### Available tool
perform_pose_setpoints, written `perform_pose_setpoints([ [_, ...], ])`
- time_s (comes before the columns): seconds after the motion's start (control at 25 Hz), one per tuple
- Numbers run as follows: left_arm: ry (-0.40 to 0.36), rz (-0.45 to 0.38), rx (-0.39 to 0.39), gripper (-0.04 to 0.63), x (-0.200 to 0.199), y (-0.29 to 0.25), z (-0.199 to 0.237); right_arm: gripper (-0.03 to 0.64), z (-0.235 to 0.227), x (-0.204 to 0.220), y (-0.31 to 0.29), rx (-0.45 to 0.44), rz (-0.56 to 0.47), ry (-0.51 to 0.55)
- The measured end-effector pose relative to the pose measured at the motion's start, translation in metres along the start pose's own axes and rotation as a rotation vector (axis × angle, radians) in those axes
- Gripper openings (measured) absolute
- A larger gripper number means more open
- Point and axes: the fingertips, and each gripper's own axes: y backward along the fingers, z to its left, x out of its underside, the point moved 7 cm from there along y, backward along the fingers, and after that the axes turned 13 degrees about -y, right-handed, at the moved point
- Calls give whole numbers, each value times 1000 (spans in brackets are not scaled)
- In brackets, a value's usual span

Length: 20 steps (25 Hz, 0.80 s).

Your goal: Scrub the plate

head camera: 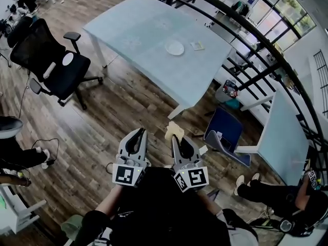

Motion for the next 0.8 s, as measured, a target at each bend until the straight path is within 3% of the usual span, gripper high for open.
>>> perform_pose_setpoints([
  [0.2,-8,-20,-8,32,-3,-8,46,60,19,4,-32,16,-3,8],
  [0.32,18,17,-14,33,5,-7,58,60,23,4,-41,30,5,11],
  [0.48,18,7,3,32,8,-8,67,60,28,2,-52,37,5,17],
  [0.8,5,8,-49,32,14,-7,95,60,41,3,-95,-27,24,24],
])
